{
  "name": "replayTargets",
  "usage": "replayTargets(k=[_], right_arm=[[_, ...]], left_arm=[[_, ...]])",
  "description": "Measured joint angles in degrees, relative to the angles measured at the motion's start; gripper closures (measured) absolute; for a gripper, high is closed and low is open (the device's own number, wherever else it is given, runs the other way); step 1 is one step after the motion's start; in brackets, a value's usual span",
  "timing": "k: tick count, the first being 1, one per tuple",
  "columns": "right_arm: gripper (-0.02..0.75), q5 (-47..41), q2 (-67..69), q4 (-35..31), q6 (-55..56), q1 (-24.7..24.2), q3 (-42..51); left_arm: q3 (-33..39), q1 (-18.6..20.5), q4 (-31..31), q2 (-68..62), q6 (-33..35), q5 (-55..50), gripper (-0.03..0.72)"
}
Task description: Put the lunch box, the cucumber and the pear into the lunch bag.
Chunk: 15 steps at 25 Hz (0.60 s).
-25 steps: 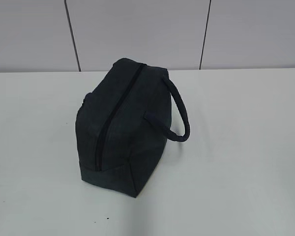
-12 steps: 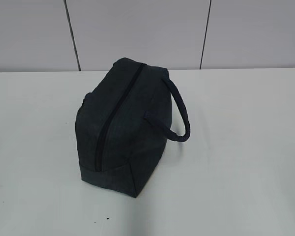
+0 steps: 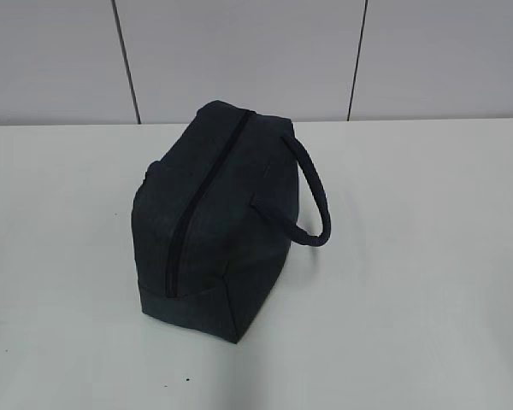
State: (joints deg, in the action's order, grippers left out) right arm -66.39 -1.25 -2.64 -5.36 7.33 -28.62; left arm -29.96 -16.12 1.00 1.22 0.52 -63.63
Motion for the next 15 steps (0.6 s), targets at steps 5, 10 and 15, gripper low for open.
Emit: replayTargets(k=[5, 10, 15], right_arm=[[0.406, 0.1, 0.0, 0.0, 0.0, 0.0, 0.0], [0.406, 0.1, 0.0, 0.0, 0.1, 0.0, 0.0], [0.406, 0.2, 0.0, 0.0, 0.1, 0.0, 0.0]], left_arm=[[0.0, 0.0, 0.0, 0.0, 0.1, 0.0, 0.440], [0.0, 0.0, 0.0, 0.0, 0.6, 0.0, 0.442], [0.0, 0.0, -0.1, 0.0, 2.0, 0.0, 0.442]])
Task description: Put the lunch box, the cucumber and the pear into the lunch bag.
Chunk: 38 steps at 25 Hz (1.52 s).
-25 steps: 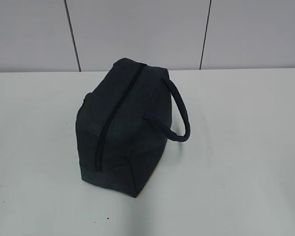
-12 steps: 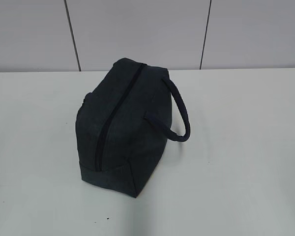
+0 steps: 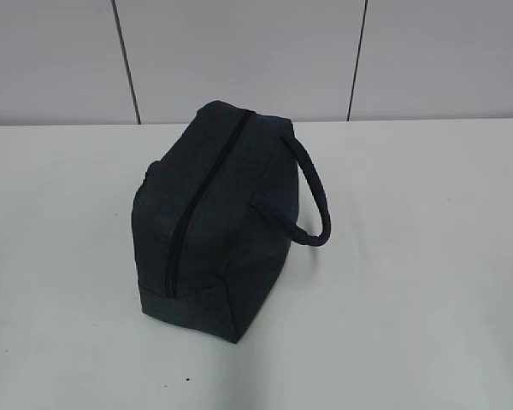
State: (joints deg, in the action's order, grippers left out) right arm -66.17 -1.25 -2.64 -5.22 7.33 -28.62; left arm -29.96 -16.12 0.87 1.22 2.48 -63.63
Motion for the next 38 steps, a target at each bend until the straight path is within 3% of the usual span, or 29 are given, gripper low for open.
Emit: replayTargets(k=[22, 25, 28, 31, 38], right_arm=[[0.406, 0.0, 0.0, 0.0, 0.0, 0.0, 0.0], [0.406, 0.0, 0.0, 0.0, 0.0, -1.3, 0.0], [0.406, 0.0, 0.0, 0.0, 0.0, -4.3, 0.0], [0.406, 0.0, 0.0, 0.0, 0.0, -6.1, 0.0], [0.406, 0.0, 0.0, 0.0, 0.0, -6.6, 0.0]], left_arm=[[0.0, 0.4, -0.9, 0.0, 1.5, 0.0, 0.442], [0.0, 5.3, -0.9, 0.0, 1.5, 0.0, 0.442], [0.0, 13.8, -0.9, 0.0, 1.5, 0.0, 0.442], [0.0, 19.5, -0.9, 0.0, 1.5, 0.0, 0.442], [0.0, 19.8, -0.9, 0.0, 1.5, 0.1, 0.442]])
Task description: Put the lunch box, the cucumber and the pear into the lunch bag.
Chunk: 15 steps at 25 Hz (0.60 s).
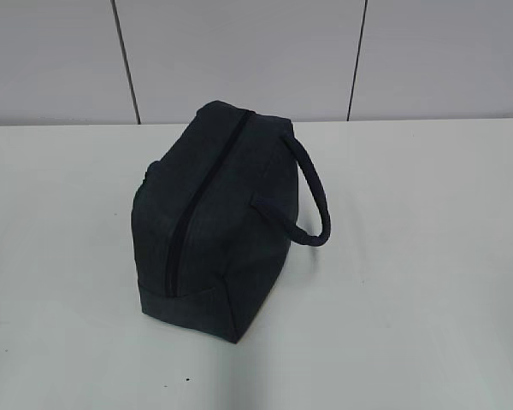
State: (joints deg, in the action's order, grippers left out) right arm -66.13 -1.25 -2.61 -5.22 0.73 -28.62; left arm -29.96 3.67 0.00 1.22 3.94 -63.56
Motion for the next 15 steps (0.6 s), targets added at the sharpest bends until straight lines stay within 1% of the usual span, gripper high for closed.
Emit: replayTargets(k=[4, 15], right_arm=[[0.406, 0.0, 0.0, 0.0, 0.0, 0.0, 0.0], [0.406, 0.0, 0.0, 0.1, 0.0, 0.0, 0.0]], left_arm=[[0.0, -1.5, 0.0, 0.0, 0.0, 0.0, 0.442], [0.0, -1.6, 0.0, 0.0, 0.0, 0.0, 0.442]])
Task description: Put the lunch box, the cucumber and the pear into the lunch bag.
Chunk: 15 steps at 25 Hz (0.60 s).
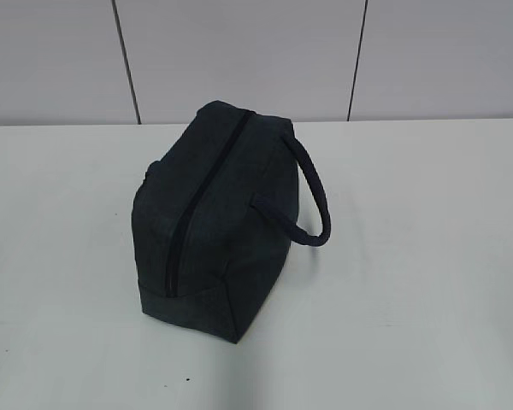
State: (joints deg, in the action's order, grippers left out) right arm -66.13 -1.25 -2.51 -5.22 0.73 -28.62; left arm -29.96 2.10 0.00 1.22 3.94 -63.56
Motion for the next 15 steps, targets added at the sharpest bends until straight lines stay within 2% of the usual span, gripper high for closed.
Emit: replayTargets(k=[15], right_arm=[[0.406, 0.0, 0.0, 0.0, 0.0, 0.2, 0.0]], left_arm=[[0.0, 0.0, 0.0, 0.0, 0.0, 0.0, 0.442]])
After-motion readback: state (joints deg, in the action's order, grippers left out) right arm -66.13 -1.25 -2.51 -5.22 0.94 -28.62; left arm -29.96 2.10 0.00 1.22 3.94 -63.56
